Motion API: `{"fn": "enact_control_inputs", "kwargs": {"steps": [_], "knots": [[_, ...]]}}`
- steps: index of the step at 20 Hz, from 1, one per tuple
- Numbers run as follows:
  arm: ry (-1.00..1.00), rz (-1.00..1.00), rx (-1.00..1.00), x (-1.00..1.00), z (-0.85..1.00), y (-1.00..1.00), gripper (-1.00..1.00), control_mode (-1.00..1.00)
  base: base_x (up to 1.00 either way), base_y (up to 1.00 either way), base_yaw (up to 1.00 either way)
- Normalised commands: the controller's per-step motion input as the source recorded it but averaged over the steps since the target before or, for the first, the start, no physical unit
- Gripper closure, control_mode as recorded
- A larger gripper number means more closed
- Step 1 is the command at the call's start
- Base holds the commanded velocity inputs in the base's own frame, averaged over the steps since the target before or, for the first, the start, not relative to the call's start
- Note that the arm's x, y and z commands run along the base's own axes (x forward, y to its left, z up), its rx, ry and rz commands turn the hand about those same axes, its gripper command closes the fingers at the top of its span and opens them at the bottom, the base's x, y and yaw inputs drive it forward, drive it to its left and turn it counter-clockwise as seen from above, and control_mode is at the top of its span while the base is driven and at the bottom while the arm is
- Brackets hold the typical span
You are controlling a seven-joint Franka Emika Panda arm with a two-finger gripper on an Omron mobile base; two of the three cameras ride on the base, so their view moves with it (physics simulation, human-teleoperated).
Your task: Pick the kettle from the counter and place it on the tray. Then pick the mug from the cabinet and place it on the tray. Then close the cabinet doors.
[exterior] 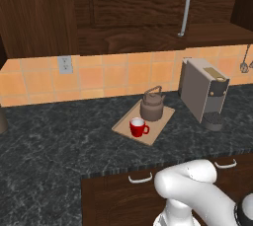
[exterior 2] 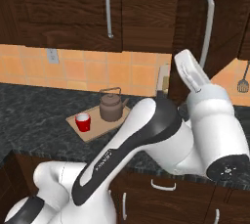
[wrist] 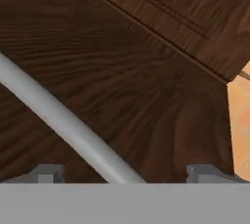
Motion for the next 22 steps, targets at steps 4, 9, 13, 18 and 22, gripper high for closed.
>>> {"fn": "enact_control_inputs", "kwargs": {"steps": [4, 9, 13, 18, 22], "knots": [[0.14, 0.05, -0.32, 0.68, 0.0, 0.56, -1.0, -1.0, 0.0, 0.0, 0.0], [0.15, 0.02, -0.33, 0.75, -0.02, 0.55, -1.0, -1.0, 0.0, 0.0, 0.0], [0.1, 0.01, -0.32, 0.84, -0.07, 0.5, -1.0, -1.0, 0.0, 0.0, 0.0], [0.08, 0.0, -0.28, 0.92, -0.13, 0.4, -1.0, -1.0, 0.0, 0.0, 0.0], [0.2, 0.0, -0.27, 0.92, -0.12, 0.35, -1.0, -1.0, 0.0, 0.0, 0.0]]}}
